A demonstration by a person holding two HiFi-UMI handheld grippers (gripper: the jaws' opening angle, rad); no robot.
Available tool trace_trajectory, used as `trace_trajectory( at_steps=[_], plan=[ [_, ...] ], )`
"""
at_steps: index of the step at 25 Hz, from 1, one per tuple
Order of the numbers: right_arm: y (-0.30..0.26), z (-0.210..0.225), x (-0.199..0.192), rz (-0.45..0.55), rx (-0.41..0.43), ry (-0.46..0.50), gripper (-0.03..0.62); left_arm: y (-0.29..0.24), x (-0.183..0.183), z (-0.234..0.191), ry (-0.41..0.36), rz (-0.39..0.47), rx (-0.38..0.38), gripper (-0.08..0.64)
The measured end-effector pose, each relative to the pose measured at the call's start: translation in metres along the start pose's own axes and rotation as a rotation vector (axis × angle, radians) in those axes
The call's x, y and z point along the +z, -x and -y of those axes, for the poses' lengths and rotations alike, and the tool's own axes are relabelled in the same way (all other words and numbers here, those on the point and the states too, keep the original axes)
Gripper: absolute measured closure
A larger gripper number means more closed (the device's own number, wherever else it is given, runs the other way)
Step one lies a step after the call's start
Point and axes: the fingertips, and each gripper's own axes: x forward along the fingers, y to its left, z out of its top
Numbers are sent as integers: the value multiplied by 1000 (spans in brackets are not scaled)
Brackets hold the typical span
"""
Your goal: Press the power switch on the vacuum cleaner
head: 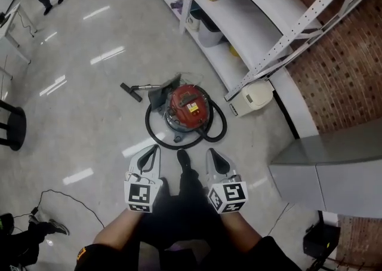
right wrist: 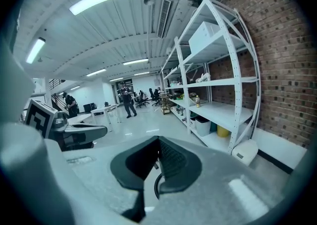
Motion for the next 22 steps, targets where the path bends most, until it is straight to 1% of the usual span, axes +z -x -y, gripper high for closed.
trace_trajectory(
  at_steps=[3, 6, 11, 17, 22],
  plan=[
    [-29, 16, -5, -40, 43, 4, 600, -23, -5, -7, 20, -25, 43, 545],
    [-62, 35, -14, -95, 84, 8, 600, -53, -13, -11, 35, -69, 80, 545],
    [-120, 77, -35, -184, 127, 11, 600, -114, -38, -12, 37, -144, 116, 545],
    [-181, 123, -87, -302, 146, -6, 600, -171, -86, -14, 43, -236, 154, 545],
    [-232, 146, -132, -397, 144, -8, 600, -202, -131, -22, 45, -327, 177, 545]
  ],
)
